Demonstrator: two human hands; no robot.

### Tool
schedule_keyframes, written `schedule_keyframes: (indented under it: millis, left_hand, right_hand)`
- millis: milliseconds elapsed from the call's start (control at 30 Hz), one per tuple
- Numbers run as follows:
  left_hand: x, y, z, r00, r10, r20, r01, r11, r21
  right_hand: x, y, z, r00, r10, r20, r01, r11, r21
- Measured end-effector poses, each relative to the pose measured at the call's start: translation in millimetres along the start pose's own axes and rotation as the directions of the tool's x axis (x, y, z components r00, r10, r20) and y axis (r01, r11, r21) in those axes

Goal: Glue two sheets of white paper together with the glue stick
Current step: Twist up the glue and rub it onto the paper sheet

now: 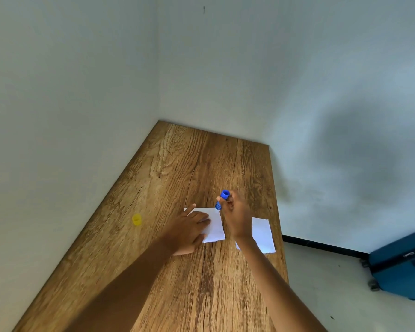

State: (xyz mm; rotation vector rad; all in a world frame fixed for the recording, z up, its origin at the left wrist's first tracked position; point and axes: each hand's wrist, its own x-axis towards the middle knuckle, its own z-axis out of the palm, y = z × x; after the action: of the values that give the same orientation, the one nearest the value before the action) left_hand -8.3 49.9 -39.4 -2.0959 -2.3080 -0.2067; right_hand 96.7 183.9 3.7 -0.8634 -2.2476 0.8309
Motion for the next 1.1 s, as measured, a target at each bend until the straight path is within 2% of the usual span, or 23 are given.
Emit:
schedule_keyframes:
  millis: [200,667,733,867,1000,1033,1100]
  left_hand:
    - [2,1,0,1.000,-0.024,-0.007,0.024,1.000,0.001]
    - [2,6,-1,0.998,-0.068,-0.005,0.068,0.997,-0.036]
    - [2,9,0,0.995,-0.097,0.006,0.097,0.995,-0.012]
    - [4,21,-5,0.988,-0.151,-0.027,0.152,0.987,0.043]
    - [4,21,-19,0.971,-0.236,-0.046,0.234,0.972,-0.033]
    - [3,20,-22,0.976,-0.214,-0.037,0.212,0.976,-0.051]
    - [-2,17,-25,0.997,-0.053,0.051,0.055,0.997,-0.046]
  right_hand:
    - [-14,2,-5,0.999,-0.030,-0.035,0.026,0.994,-0.109]
    - [-66,2,-23,0.993,0.092,-0.071,-0.103,0.980,-0.173]
    - [-68,0,-25,0.983,0.143,-0.115,-0.154,0.984,-0.088]
    - [-66,-10,-25,0.934,0.301,-0.192,-0.258,0.941,0.219]
    - [-62,-16,-25,0.934,0.298,-0.194,-0.261,0.945,0.197]
    - [-61,-17,-25,0.935,0.297,-0.192,-0.261,0.946,0.192]
    - [-59,-17,-26,0.937,0.288,-0.196,-0.254,0.950,0.182]
